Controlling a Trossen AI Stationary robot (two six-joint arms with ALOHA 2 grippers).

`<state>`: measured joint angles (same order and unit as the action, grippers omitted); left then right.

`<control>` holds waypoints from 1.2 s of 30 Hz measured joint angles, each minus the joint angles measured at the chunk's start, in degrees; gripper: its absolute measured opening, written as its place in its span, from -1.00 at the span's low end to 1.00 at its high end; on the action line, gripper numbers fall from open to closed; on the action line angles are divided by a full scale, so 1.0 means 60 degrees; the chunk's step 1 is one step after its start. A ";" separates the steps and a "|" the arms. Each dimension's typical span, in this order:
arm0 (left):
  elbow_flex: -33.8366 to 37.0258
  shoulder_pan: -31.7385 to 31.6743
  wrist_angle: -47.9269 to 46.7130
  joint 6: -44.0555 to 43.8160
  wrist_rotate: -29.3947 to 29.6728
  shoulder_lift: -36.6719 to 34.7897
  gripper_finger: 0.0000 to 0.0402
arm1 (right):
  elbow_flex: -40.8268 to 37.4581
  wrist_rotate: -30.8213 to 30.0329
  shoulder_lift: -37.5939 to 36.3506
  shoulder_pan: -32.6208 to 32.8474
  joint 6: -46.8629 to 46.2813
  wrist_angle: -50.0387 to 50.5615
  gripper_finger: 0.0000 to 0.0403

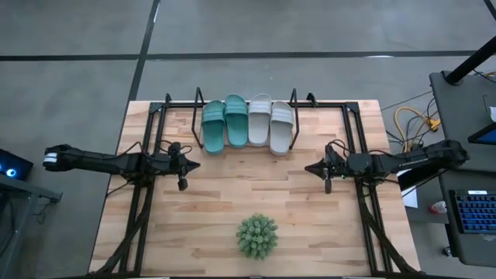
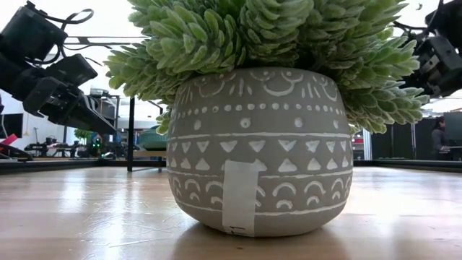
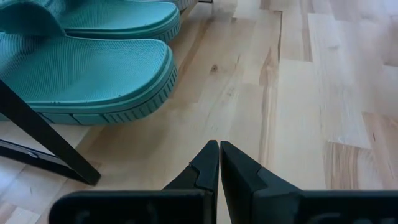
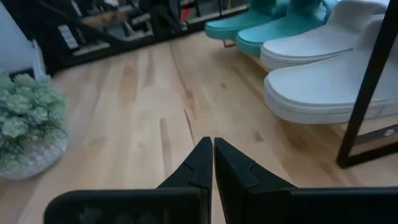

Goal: Pick and place slides into the shelf
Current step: Return to Home Position

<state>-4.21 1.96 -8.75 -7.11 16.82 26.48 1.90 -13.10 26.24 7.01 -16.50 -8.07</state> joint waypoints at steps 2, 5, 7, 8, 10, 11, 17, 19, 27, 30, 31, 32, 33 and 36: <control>0.0000 0.0000 0.0000 0.0000 0.0003 0.0000 -1.00 | -0.0243 -0.0006 -0.0042 0.0000 -0.0104 -0.0409 -0.96; 0.0000 0.0000 -0.0001 0.0000 -0.0002 0.0000 -1.00 | -0.0231 -0.0017 -0.0064 0.0000 0.0011 -0.0508 -0.96; 0.0000 0.0000 0.0000 0.0000 -0.0001 0.0000 -1.00 | -0.0231 -0.0020 -0.0066 0.0000 0.0048 -0.0475 -0.96; 0.0000 0.0000 0.0000 0.0000 -0.0001 0.0001 -1.00 | -0.0231 -0.0023 -0.0064 0.0000 0.0049 -0.0479 -0.96; 0.0000 0.0000 0.0002 0.0000 -0.0002 0.0002 -1.00 | -0.0231 -0.0043 -0.0053 0.0000 -0.0008 -0.0486 -0.96; 0.0000 0.0000 0.0008 0.0000 -0.0001 0.0004 -1.00 | -0.0231 -0.0055 -0.0058 0.0000 -0.0031 -0.0477 -0.96; 0.0011 0.0000 0.0098 0.0004 -0.0002 0.0145 -1.00 | -0.0231 -0.0074 -0.0055 0.0000 0.0005 -0.0475 -0.96; 0.0011 0.0000 0.0102 0.0004 -0.0001 0.0202 -1.00 | -0.0231 -0.0074 -0.0055 0.0000 0.0002 -0.0478 -0.96; 0.0011 0.0000 0.0109 0.0005 -0.0004 0.0411 -1.00 | -0.0231 -0.0074 -0.0055 0.0000 0.0002 -0.0482 -0.96; 0.0011 0.0000 0.0113 0.0004 -0.0004 0.0492 -1.00 | -0.0231 -0.0074 -0.0055 0.0000 0.0002 -0.0482 -0.96; 0.0011 0.0000 0.0117 0.0004 -0.0004 0.0519 -1.00 | -0.0231 -0.0074 -0.0055 0.0000 0.0002 -0.0482 -0.96; 0.0011 0.0000 0.0117 0.0004 -0.0004 0.0546 -1.00 | -0.0231 -0.0072 -0.0055 0.0000 0.0002 -0.0482 -0.96; 0.0011 0.0000 0.0117 0.0007 -0.0004 0.0578 -1.00 | -0.0231 -0.0074 -0.0055 0.0000 0.0002 -0.0482 -0.96; 0.0011 0.0000 0.0117 0.0007 -0.0007 0.0657 -1.00 | -0.0231 -0.0074 -0.0055 0.0000 0.0002 -0.0482 -0.96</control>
<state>-4.14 1.96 -8.05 -7.07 16.78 30.42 0.51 -13.54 25.91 7.01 -16.49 -10.96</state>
